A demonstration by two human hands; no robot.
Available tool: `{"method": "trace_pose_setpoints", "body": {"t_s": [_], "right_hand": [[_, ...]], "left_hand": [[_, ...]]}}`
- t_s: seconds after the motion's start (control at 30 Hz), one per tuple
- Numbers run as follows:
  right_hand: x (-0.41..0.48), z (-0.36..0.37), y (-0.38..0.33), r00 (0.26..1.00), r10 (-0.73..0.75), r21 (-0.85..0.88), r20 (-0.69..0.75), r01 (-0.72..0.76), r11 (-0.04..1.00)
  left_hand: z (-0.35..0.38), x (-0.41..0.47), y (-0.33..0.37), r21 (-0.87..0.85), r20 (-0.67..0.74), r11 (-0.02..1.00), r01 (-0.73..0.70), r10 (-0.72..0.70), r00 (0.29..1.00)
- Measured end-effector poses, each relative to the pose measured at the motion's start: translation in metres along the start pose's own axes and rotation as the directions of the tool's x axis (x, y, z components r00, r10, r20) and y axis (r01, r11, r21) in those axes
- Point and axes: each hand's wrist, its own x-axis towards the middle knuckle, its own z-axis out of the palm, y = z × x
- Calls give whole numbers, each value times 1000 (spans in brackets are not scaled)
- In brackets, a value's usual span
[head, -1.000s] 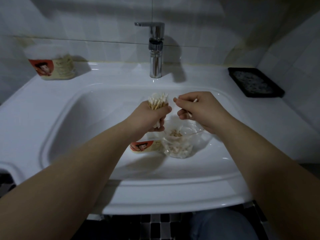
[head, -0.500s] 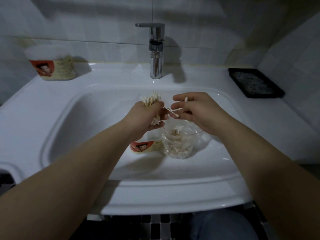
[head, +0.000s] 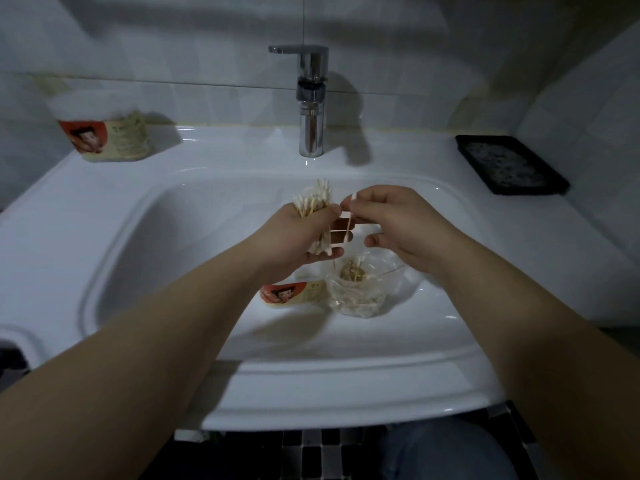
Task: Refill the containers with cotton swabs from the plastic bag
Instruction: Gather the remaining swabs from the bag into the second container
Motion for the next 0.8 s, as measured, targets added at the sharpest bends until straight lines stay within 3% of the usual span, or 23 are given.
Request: {"method": "trace_pose_setpoints", "body": {"t_s": [0.17, 0.33, 0.47, 0.63, 0.8], "right_hand": [[-3, -2, -2, 999, 3, 53, 54, -5, 999], [-2, -2, -1, 976, -203, -273, -77, 175, 946], [-2, -2, 2, 956, -278, -395, 95, 292, 871], [-9, -1, -3, 962, -202, -509, 186, 270, 817], [-13, 0, -1, 945, -184, -484, 271, 299, 822]], "left_hand": [[2, -3, 4, 6, 57, 1000, 0, 0, 998], [2, -2, 2, 62, 33, 998, 20, -22, 999], [4, -4, 1, 77, 82, 997, 30, -37, 996], [2, -5, -1, 94, 80, 995, 16, -24, 996], [2, -6, 2, 51, 71, 998, 25, -29, 997]]}}
